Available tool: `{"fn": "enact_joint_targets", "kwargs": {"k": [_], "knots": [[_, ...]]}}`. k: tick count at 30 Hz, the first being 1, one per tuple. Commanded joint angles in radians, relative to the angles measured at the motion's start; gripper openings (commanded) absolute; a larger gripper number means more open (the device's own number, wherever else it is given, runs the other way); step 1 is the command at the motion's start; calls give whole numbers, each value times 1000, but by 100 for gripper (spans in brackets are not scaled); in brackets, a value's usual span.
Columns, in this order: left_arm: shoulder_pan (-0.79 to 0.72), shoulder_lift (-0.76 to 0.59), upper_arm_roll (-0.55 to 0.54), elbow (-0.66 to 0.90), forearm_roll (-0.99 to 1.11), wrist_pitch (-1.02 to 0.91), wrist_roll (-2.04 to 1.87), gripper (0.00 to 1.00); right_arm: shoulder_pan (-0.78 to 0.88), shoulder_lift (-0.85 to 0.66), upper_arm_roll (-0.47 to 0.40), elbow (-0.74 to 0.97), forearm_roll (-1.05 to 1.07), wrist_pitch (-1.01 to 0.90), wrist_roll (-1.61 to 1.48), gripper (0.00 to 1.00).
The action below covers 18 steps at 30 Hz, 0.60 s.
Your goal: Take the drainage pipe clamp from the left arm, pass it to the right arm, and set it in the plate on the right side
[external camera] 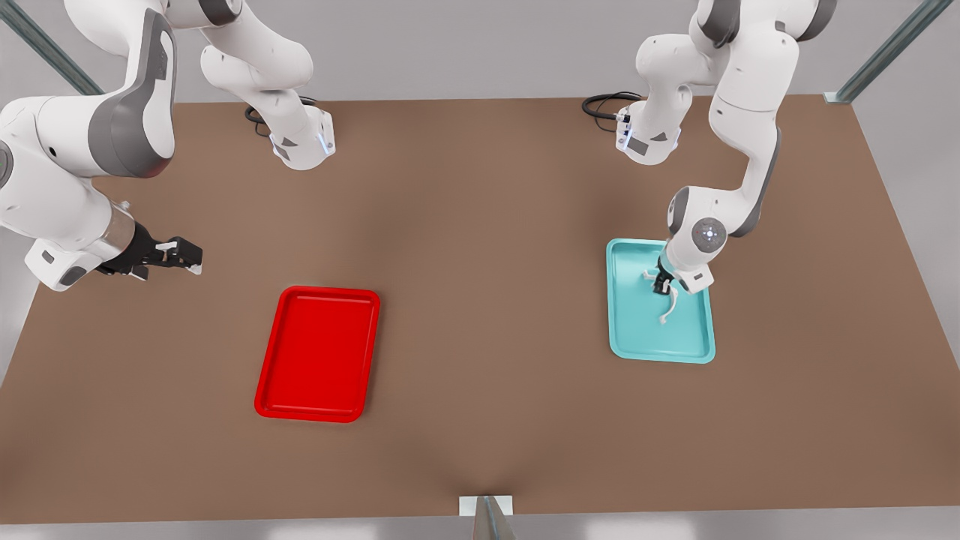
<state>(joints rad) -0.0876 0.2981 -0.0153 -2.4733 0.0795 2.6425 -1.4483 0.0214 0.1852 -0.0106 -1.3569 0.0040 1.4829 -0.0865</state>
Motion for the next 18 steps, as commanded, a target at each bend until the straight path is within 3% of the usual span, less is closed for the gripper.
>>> {"fn": "enact_joint_targets", "kwargs": {"k": [1, 7, 12, 18], "knots": [[0, 3, 0, 0, 0, 11, -159, 64, 0, -1, 0, -1, 1, -1, -2, 100], [0, 0, 0, 0, 0, 10, -159, 50, -1, -1, 0, -1, 1, -1, -2, 100], [0, -7, 0, 0, -1, 10, -159, 22, 0, -1, 0, 1, 1, -1, -2, 100], [-1, -40, 0, 2, 0, -4, 26, 21, -1, -1, 0, 1, 1, 0, -2, 100]]}}
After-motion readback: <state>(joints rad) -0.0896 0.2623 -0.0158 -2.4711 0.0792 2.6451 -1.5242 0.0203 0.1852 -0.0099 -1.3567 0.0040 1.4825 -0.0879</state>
